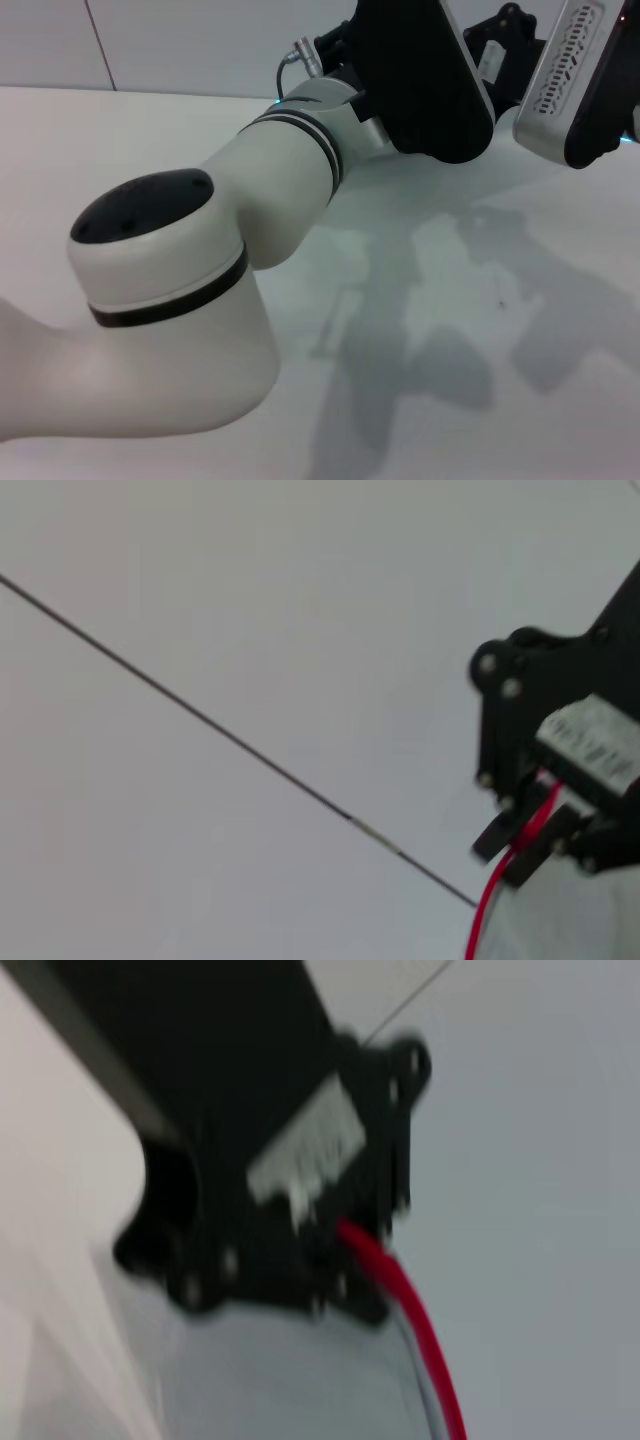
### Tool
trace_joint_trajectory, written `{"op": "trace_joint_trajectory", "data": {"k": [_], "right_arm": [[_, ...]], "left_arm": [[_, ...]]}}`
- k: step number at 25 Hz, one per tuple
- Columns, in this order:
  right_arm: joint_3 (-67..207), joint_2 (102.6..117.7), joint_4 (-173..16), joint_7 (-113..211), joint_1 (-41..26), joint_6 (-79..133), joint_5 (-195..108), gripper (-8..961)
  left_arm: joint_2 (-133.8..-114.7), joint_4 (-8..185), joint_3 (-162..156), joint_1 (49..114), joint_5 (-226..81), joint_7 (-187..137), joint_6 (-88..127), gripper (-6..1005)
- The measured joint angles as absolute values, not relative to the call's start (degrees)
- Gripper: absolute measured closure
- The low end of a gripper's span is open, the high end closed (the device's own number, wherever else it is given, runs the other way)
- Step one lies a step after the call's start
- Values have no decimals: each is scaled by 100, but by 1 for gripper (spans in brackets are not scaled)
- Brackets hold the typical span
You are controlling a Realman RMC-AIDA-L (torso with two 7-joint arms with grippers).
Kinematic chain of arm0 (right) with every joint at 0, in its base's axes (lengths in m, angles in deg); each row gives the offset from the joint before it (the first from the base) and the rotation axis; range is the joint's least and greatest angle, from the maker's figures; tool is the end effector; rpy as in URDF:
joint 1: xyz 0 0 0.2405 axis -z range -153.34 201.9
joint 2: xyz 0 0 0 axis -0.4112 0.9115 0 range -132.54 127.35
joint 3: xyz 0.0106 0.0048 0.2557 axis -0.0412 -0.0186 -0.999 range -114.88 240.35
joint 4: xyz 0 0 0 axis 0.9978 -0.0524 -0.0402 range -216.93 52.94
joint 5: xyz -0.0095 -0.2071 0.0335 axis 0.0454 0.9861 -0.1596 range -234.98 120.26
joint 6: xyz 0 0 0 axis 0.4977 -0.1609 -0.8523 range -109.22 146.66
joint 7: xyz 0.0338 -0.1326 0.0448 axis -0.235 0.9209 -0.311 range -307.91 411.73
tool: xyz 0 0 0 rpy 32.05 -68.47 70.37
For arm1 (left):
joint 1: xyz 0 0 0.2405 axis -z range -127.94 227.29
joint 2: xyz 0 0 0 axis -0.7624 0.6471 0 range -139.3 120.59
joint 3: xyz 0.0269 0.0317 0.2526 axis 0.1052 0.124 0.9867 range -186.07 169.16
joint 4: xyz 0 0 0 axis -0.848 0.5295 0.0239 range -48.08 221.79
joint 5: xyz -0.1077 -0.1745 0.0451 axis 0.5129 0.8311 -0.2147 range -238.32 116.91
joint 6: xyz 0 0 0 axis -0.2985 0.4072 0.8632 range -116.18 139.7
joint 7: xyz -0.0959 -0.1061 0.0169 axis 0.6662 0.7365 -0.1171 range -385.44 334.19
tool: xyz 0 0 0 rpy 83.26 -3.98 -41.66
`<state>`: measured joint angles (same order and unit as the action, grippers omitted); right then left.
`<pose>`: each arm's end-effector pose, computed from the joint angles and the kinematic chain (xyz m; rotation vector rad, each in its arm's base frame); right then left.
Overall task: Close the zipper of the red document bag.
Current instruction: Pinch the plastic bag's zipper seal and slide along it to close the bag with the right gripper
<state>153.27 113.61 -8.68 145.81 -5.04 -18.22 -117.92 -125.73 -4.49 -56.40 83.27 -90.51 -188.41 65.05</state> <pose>0.1288 0.4147 -0.0018 -2.3099 -0.4232 0.0077 -0.0586 0.3510 -0.0555 -1.9892 0.1199 0.1709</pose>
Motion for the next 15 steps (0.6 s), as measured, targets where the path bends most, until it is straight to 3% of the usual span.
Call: {"op": "trace_joint_trajectory", "data": {"k": [15], "right_arm": [[14802,11342,-1656,14797,-689,-1475,-11519,893]], "left_arm": [[-12535,-1088,-5618,7821,-9517,-18856,7052,921]]}}
